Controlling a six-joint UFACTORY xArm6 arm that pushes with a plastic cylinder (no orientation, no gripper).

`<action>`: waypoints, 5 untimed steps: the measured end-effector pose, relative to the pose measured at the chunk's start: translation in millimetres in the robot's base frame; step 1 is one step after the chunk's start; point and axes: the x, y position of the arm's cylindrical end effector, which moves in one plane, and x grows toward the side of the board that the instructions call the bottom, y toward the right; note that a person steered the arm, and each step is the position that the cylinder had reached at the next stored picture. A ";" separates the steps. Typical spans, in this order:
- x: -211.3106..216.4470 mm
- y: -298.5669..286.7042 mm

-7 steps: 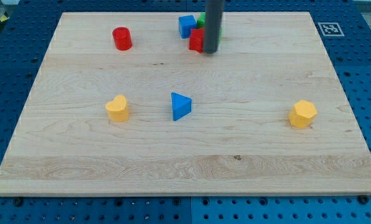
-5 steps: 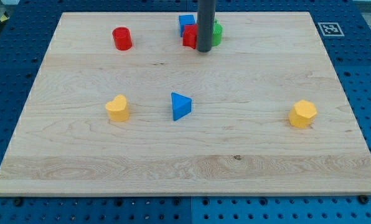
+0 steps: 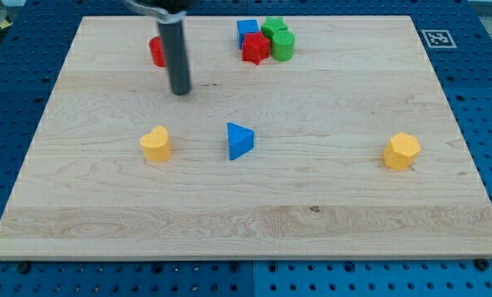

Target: Push the red circle into the green circle

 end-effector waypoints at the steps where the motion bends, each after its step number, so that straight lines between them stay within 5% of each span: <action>1: -33.5 -52.7; 4: -90.5 -49.0; 5: -80.7 -28.2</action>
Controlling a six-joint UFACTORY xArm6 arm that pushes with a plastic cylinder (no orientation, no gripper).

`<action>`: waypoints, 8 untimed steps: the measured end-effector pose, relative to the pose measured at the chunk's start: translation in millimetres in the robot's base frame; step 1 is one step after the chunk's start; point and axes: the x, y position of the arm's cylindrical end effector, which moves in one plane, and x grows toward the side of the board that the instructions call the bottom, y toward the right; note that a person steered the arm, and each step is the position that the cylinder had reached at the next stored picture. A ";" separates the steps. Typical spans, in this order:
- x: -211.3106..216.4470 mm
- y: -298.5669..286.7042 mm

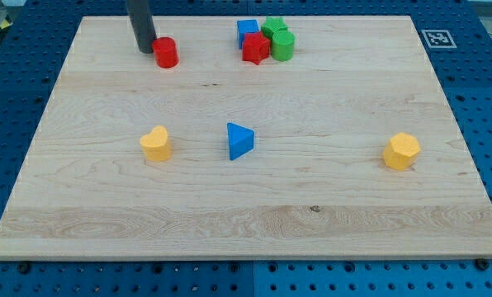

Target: Push the red circle into the green circle

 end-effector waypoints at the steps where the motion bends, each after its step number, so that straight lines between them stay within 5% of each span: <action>1: 9.4 3.4; 8: 82.0 125.0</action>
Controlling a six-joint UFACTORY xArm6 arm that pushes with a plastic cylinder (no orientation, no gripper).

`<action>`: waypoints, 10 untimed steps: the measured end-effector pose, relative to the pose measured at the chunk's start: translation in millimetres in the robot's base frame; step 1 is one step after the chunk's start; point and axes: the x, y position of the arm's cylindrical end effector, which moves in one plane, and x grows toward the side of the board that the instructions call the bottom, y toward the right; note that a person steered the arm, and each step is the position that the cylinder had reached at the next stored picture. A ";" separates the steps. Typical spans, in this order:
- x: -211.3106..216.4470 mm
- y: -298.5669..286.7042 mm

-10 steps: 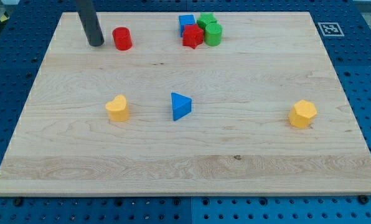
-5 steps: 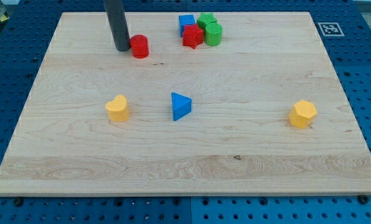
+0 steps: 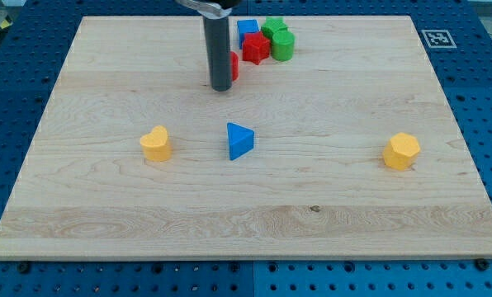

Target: Push the red circle into the green circle

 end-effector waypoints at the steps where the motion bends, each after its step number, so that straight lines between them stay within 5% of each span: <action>1: 0.0 4.7; 4: -30.9 -48.0; 7: -23.0 46.6; 10: 19.2 70.6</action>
